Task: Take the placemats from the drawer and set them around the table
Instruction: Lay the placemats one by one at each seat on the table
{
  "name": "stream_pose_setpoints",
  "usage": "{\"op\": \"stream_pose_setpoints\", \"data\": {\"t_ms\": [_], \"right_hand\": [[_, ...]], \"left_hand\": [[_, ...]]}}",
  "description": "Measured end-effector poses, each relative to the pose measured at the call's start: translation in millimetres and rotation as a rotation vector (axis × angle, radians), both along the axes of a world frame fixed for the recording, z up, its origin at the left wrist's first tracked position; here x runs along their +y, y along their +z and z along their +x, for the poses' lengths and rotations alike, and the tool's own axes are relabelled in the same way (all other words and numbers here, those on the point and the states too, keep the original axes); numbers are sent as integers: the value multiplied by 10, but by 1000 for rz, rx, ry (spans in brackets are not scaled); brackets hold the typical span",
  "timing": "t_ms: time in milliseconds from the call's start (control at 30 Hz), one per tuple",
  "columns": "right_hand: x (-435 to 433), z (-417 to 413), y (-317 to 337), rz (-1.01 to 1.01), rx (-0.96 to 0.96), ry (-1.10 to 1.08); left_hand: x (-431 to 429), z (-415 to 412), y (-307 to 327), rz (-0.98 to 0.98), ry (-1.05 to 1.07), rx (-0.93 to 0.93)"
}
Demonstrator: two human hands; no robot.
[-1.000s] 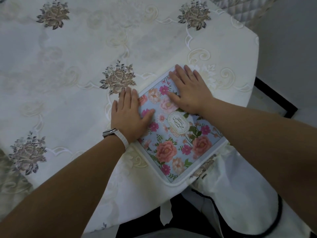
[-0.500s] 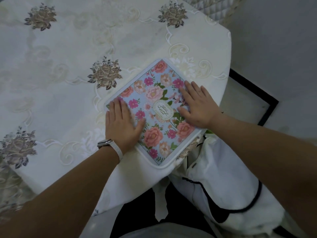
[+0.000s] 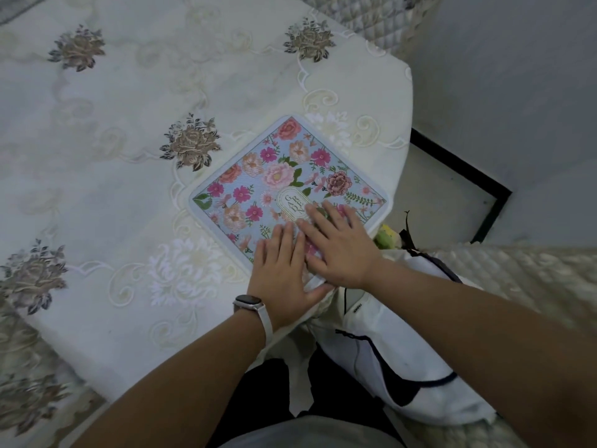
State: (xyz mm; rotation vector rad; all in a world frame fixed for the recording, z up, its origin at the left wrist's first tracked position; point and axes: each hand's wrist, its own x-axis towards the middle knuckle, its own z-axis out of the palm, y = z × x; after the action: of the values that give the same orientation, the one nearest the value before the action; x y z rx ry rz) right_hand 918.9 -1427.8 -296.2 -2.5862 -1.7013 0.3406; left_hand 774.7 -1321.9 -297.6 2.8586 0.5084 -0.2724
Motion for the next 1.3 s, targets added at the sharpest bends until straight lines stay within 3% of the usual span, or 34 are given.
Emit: {"op": "stream_pose_setpoints", "data": {"t_ms": [333, 633, 1000, 1133, 1300], "right_hand": [[-154, 296, 50, -20, 15, 128], [-466, 834, -10, -43, 49, -11], [-630, 837, 110, 113, 157, -97], [-544, 744, 348, 161, 136, -32], [-284, 439, 774, 206, 220, 172]], "left_hand": [[-31, -125, -18, 7, 66, -34], [27, -385, 46, -54, 146, -16], [99, -764, 362, -191, 294, -66], [81, -941, 610, -159, 439, -133], [43, -1112, 917, -61, 464, -198]]}}
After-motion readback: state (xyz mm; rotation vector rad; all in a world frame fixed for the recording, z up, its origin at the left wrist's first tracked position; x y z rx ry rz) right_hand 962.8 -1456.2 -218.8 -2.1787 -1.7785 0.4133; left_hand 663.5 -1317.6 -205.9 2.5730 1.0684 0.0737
